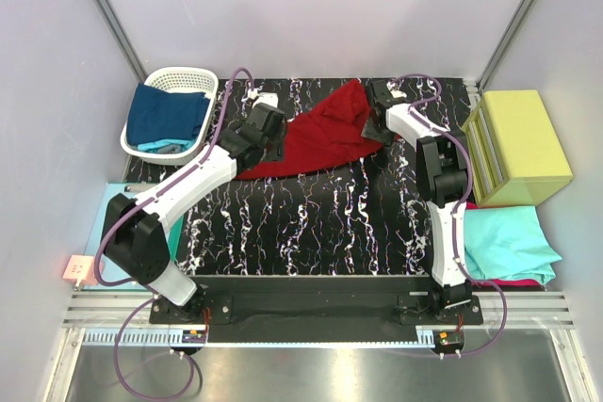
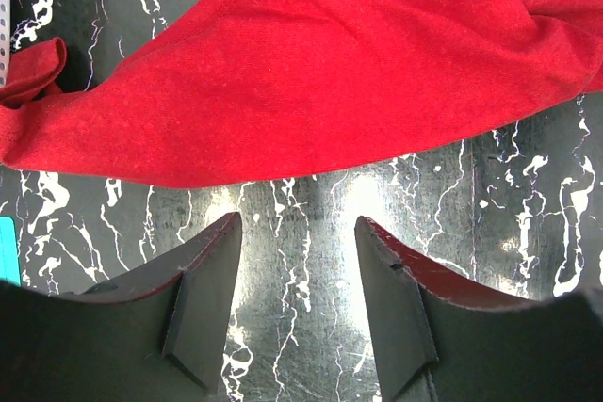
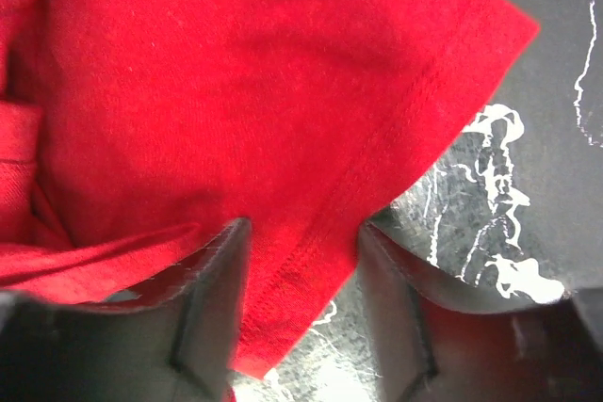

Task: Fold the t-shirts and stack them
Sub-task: Flatten out the tshirt

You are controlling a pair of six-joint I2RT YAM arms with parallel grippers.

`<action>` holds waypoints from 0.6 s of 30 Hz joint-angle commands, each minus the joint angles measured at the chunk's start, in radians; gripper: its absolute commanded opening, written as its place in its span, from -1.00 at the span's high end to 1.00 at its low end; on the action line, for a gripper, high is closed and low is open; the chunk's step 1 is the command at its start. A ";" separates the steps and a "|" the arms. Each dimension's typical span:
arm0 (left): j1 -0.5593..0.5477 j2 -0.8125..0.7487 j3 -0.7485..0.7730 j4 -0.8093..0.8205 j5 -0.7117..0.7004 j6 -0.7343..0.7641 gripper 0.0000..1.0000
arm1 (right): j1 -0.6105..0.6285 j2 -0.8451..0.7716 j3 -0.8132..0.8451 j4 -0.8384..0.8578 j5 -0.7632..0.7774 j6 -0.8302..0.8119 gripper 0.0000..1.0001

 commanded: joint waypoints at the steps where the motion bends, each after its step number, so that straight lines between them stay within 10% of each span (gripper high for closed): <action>1: -0.007 -0.041 -0.012 0.029 -0.024 -0.011 -0.12 | 0.002 0.037 0.024 -0.023 -0.021 0.025 0.05; 7: -0.007 -0.042 -0.020 0.026 -0.029 -0.011 -0.11 | 0.002 -0.006 -0.044 -0.023 -0.005 0.045 1.00; 18: -0.006 -0.080 -0.048 0.022 -0.102 -0.046 -0.08 | 0.004 -0.406 -0.227 0.083 0.074 0.020 1.00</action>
